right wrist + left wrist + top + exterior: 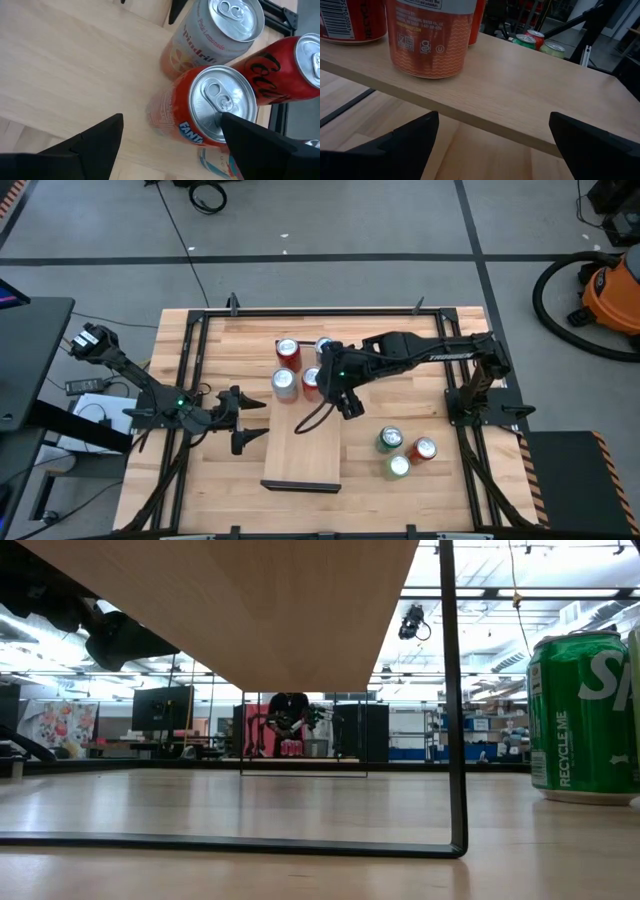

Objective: Place canned beverage on shelf
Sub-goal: Put the top orange soda can on the shelf

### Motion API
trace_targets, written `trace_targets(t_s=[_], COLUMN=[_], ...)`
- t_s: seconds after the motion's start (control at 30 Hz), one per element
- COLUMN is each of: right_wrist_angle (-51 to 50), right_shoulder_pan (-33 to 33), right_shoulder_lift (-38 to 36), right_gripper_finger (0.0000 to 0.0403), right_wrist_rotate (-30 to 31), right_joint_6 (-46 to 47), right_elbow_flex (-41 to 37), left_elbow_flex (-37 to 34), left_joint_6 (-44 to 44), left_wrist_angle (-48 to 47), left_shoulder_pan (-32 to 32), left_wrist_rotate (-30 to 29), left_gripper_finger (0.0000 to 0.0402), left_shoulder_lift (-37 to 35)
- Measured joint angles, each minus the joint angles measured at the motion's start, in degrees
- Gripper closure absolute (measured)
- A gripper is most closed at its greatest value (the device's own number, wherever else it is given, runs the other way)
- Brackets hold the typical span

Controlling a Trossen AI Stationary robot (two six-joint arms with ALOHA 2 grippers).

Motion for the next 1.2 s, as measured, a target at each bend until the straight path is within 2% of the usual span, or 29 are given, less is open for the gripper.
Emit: trace_targets(t_s=[0.13, 0.4, 0.6, 0.73, 0.87, 0.97, 1.07, 1.2], right_wrist_angle=[0.1, 0.1, 1.9, 3.4, 4.4, 5.4, 4.0, 2.6], right_shoulder_pan=[0.4, 1.6, 2.7, 3.6, 4.3, 4.3, 3.2, 1.4], right_shoulder_lift=[-0.1, -0.2, -0.2, 0.0, 0.1, 0.0, 0.0, 0.0], right_gripper_finger=[0.0058, 0.0058, 0.0058, 0.0058, 0.0058, 0.0058, 0.0058, 0.0058], right_wrist_rotate=[0.3, 3.9, 4.1, 4.7, 10.2, 12.0, 10.0, 1.1], right_joint_6=[1.7, 12.3, 17.7, 17.3, 16.4, 14.4, 9.0, 2.3], right_elbow_flex=[-0.1, -0.1, -0.2, -0.1, 2.5, 3.6, 3.6, 3.1], left_elbow_flex=[0.0, 0.0, 0.0, 0.0, 0.0, 0.0, 0.0, 0.0], left_joint_6=[0.0, 0.0, 0.0, 0.0, -0.1, 0.0, 0.0, -0.1], left_wrist_angle=[0.0, 0.0, 0.0, 0.0, 0.0, 0.0, 0.0, 0.0], left_shoulder_pan=[0.0, 0.0, 0.0, 0.0, 0.0, 0.0, 0.0, 0.0], left_wrist_rotate=[0.0, 0.0, 0.0, 0.0, 0.0, 0.0, 0.0, 0.0], left_gripper_finger=[0.001, 0.001, 0.001, 0.001, 0.001, 0.001, 0.001, 0.001], left_shoulder_lift=[0.0, 0.0, 0.0, 0.0, 0.0, 0.0, 0.0, 0.0])
